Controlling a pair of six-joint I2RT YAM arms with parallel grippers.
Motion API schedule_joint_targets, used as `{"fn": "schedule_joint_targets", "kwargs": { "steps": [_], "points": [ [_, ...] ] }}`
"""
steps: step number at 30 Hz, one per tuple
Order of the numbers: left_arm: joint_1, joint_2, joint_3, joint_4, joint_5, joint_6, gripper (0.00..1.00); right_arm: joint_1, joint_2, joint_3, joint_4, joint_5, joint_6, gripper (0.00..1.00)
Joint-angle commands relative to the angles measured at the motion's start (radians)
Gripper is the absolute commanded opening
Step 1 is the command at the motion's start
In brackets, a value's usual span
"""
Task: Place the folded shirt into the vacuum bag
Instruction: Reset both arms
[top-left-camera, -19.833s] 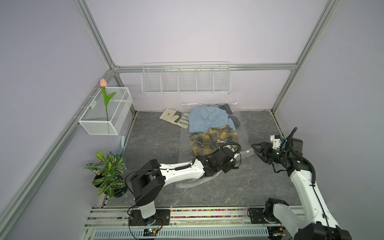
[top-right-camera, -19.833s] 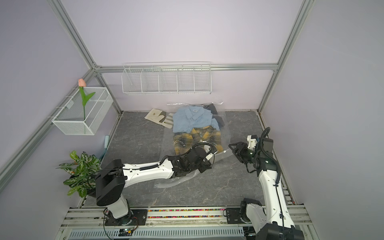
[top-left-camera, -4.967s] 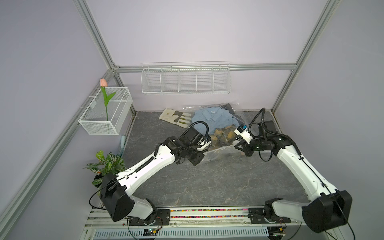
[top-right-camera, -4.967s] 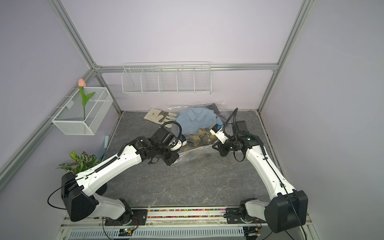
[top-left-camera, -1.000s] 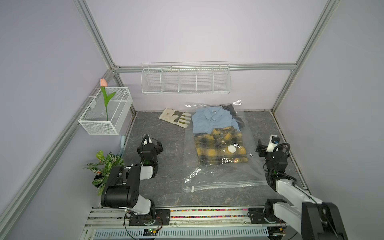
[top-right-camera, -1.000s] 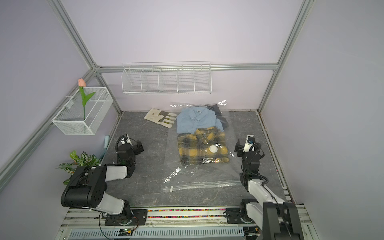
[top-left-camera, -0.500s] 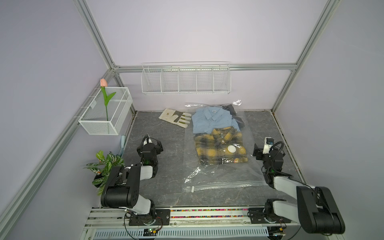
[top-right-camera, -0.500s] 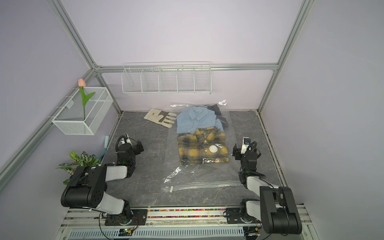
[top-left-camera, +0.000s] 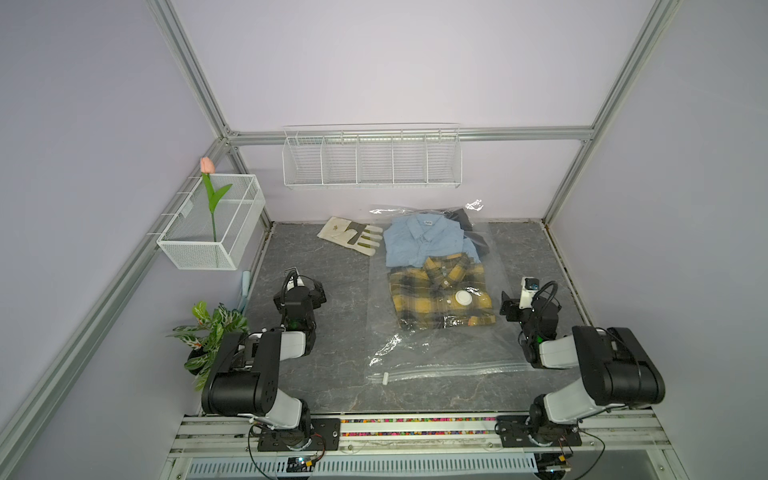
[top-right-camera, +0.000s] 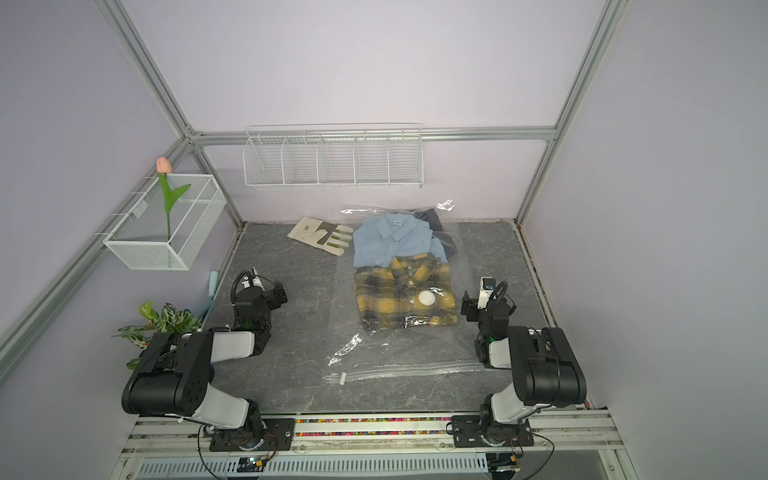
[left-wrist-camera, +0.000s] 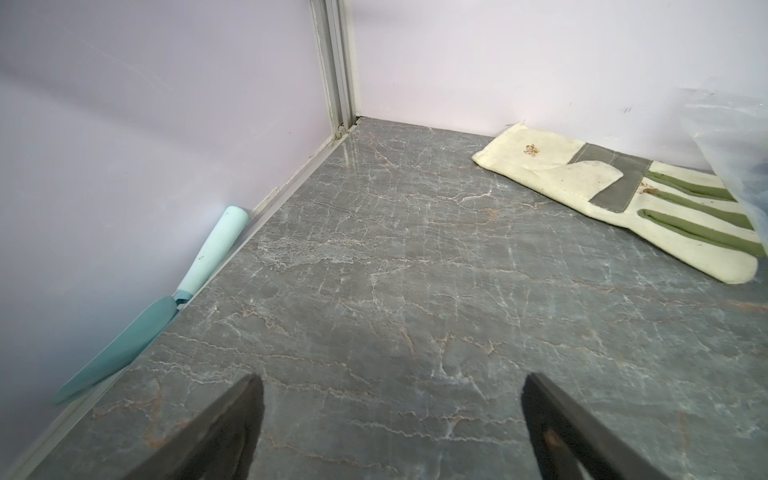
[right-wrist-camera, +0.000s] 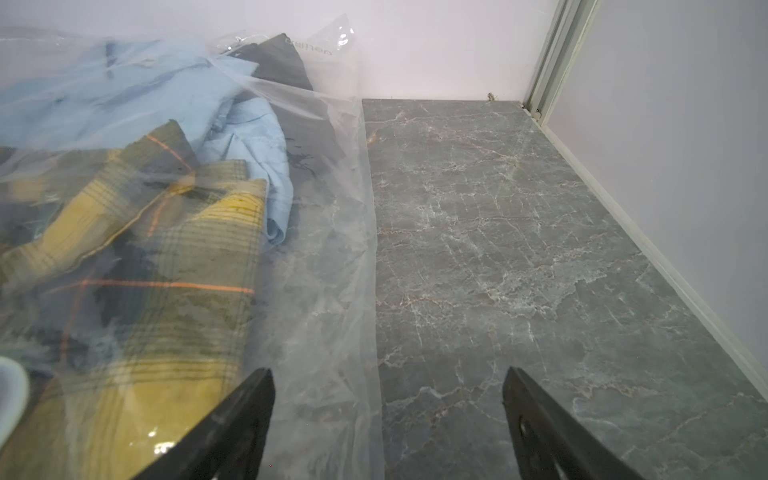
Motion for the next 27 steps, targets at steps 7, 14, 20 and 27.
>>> {"fn": "schedule_joint_targets", "kwargs": {
  "steps": [7, 14, 20, 27],
  "points": [
    [-0.003, -0.006, 0.021, 0.005, -0.014, 0.006, 0.99, -0.007, -0.008, 0.055, -0.030, 0.033, 0.029, 0.89],
    [-0.003, -0.006, 0.022, 0.004, -0.014, 0.005, 0.99, -0.007, -0.005, -0.032, 0.136, 0.100, 0.049, 0.89],
    [-0.003, -0.006, 0.022, 0.004, -0.014, 0.005, 0.99, -0.006, 0.010, -0.107, 0.285, 0.126, 0.060, 0.89],
    [-0.003, -0.006, 0.021, 0.005, -0.014, 0.006, 0.99, -0.003, 0.037, -0.122, 0.350, 0.075, 0.034, 0.89]
  ]
}}
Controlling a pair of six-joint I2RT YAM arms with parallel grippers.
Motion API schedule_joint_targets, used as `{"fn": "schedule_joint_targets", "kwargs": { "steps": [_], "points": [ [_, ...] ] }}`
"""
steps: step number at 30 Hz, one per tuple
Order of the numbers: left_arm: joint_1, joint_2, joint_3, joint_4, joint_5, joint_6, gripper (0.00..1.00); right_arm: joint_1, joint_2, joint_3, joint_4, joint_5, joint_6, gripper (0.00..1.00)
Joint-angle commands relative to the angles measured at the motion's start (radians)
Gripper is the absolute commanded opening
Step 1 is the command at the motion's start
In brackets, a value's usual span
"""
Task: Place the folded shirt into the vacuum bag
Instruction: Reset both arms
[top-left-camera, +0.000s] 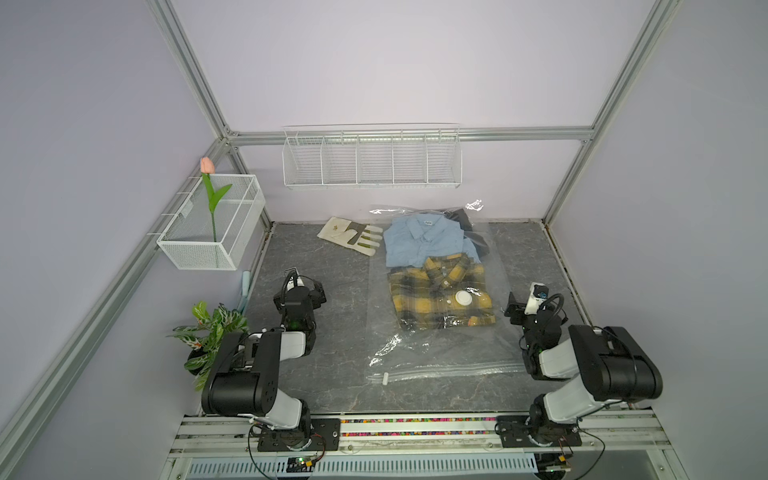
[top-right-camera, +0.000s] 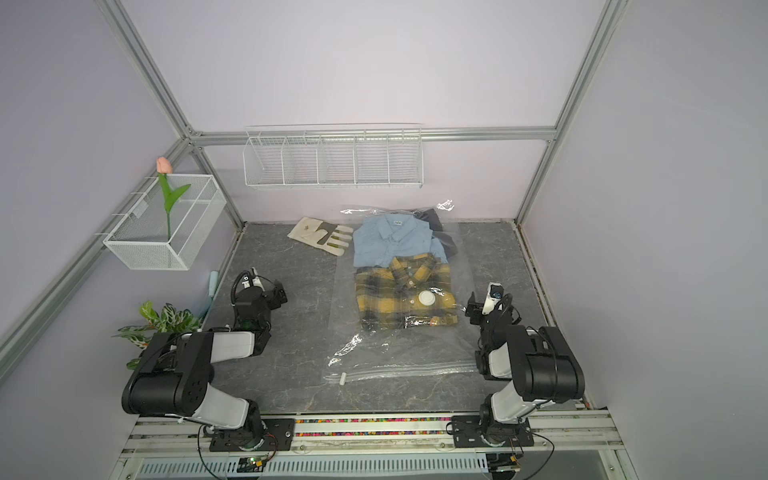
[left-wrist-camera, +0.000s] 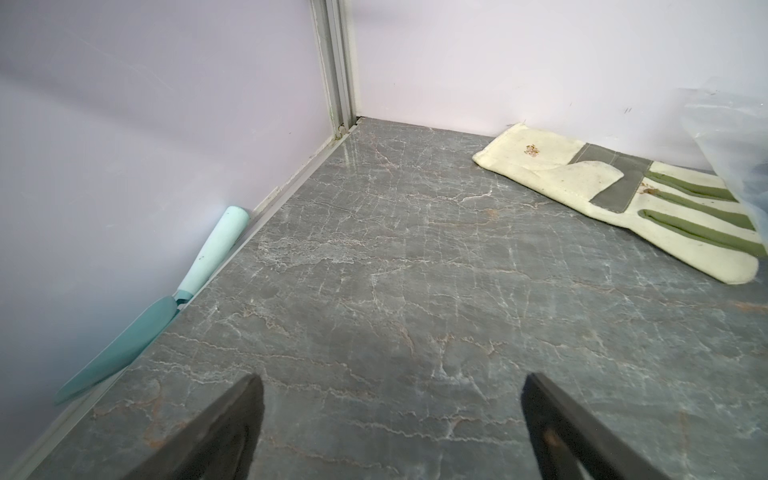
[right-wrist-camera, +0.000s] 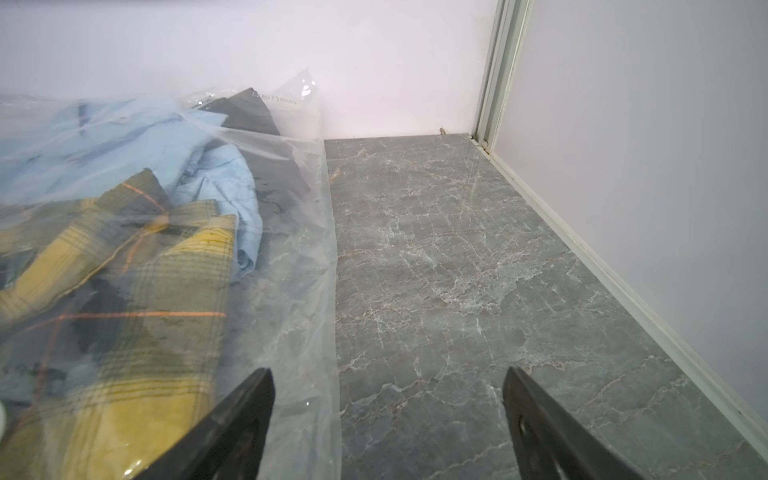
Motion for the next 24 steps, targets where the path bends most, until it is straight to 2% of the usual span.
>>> {"fn": "schedule_joint_targets", "kwargs": {
  "steps": [1, 15, 17, 19, 21, 24],
  "points": [
    [-0.003, -0.006, 0.020, 0.005, -0.011, 0.005, 0.99, 0.002, 0.014, 0.006, 0.084, -0.053, -0.020, 0.89],
    [-0.002, -0.006, 0.022, 0.005, -0.011, 0.005, 0.99, 0.006, -0.005, 0.027, 0.020, -0.075, -0.030, 0.89],
    [-0.003, -0.006, 0.022, 0.005, -0.011, 0.006, 0.99, 0.052, -0.011, 0.063, -0.043, -0.065, -0.087, 0.89],
    [-0.002, -0.007, 0.021, 0.005, -0.011, 0.005, 0.99, 0.128, -0.038, 0.105, -0.167, -0.005, -0.165, 0.89],
    [-0.003, -0.006, 0.021, 0.005, -0.011, 0.006, 0.99, 0.115, -0.015, 0.103, -0.127, -0.010, -0.151, 0.89],
    [-0.002, -0.006, 0.020, 0.004, -0.011, 0.006, 0.99, 0.113, -0.042, 0.104, -0.164, -0.003, -0.144, 0.89]
  ]
}}
